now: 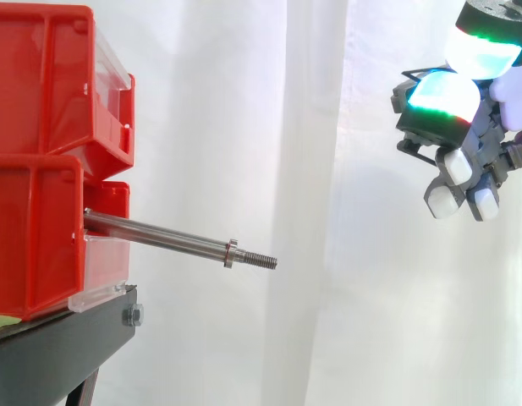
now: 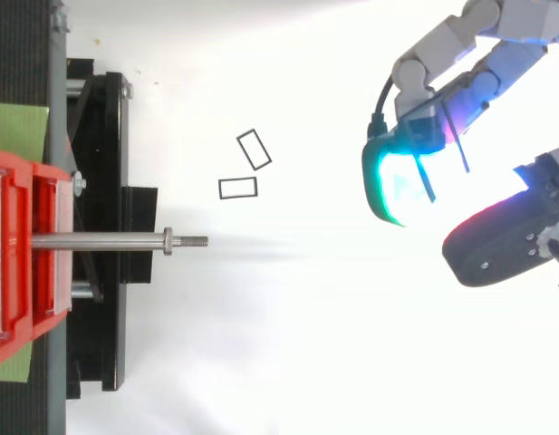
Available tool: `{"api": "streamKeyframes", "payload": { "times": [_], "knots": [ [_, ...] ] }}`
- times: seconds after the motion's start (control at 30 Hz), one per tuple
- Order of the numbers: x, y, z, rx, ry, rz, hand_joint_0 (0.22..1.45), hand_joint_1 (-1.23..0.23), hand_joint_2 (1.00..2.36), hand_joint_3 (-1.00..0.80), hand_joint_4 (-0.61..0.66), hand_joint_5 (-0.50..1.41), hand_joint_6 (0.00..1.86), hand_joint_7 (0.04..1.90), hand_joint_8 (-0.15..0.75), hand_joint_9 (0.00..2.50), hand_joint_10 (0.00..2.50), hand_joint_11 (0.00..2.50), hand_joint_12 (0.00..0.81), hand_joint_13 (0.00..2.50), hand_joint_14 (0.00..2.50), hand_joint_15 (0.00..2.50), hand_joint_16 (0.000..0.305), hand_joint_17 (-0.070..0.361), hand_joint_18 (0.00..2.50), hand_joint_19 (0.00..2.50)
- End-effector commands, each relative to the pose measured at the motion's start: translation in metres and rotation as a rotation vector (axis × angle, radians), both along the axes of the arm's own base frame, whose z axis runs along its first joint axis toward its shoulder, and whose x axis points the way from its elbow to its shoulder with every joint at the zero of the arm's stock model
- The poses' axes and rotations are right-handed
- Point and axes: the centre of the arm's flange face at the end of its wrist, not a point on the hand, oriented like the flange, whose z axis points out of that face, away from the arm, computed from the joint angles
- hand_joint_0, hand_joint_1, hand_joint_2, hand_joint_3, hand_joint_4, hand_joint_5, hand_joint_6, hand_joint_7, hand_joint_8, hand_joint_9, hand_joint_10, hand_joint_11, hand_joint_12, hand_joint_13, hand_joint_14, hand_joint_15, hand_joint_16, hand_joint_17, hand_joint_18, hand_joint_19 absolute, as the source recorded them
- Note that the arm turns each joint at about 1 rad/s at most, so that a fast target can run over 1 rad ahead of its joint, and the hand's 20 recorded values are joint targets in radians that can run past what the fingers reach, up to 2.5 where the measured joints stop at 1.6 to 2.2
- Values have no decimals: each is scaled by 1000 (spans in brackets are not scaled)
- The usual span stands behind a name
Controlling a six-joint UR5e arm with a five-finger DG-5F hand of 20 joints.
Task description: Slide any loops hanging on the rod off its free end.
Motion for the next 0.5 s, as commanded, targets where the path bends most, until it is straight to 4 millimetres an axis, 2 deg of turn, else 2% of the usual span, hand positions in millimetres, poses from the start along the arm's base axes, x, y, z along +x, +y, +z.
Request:
{"api": "streamKeyframes", "payload": {
  "times": [0.0,0.47],
  "knots": [
    [0,0,0,0,1,0,587,-736,1023,-88,-78,-136,909,1111,282,948,12,310,308,816,4,124,46,104,880,335],
    [0,0,-1,0,2,0,583,-734,1023,-83,-74,-136,910,1103,288,984,10,324,313,815,4,123,48,107,882,336]
  ]
}}
